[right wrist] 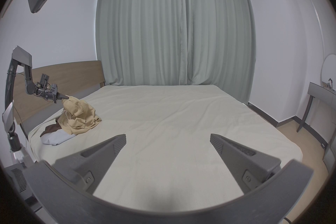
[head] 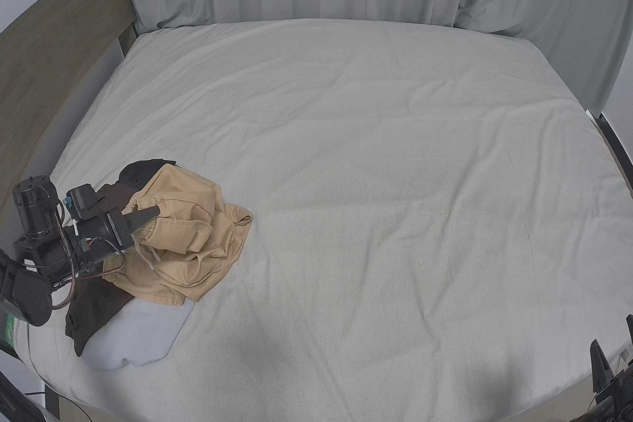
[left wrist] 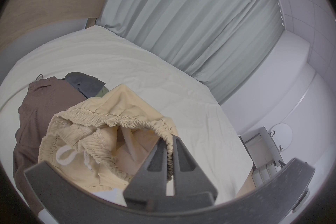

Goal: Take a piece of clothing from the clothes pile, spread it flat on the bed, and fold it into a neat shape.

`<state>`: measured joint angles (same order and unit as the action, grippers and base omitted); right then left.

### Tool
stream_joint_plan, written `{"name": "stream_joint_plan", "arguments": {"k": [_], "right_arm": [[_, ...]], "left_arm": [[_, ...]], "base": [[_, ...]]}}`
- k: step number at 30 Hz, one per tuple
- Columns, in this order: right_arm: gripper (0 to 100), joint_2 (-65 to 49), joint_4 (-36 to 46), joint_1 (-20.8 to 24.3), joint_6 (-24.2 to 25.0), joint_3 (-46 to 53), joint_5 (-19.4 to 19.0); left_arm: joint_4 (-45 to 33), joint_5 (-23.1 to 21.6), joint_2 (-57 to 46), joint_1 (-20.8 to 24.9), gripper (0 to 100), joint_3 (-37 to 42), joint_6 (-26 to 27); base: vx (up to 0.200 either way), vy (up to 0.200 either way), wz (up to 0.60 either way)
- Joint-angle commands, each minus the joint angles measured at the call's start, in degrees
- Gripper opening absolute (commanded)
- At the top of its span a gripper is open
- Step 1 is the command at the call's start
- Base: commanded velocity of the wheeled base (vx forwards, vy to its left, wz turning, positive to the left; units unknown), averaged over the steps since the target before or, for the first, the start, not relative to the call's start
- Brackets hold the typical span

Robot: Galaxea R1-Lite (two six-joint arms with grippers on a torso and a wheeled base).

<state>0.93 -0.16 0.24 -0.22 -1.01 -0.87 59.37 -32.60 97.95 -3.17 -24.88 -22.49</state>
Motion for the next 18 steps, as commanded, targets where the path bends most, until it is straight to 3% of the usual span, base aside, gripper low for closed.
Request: {"name": "stream_joint_plan", "arguments": {"k": [1, 11, 18], "right_arm": [[100, -0.9, 0.0, 0.0, 0.0, 1.0, 0.0], [100, -0.9, 0.0, 0.0, 0.0, 1.0, 0.0], [100, -0.9, 0.0, 0.0, 0.0, 1.0, 0.0]], "left_arm": [[0.0, 0.0, -3.9, 1.4, 0, 1.4, -0.2], [-0.7, 1.4, -8.7, 5.5, 0, 4.2, -4.4], [0.0, 6.6, -10.4, 9.1, 0, 4.7, -13.5]], "base": [[0.0, 0.0, 0.0], [0.0, 0.0, 0.0], [0.0, 0.0, 0.0]]}}
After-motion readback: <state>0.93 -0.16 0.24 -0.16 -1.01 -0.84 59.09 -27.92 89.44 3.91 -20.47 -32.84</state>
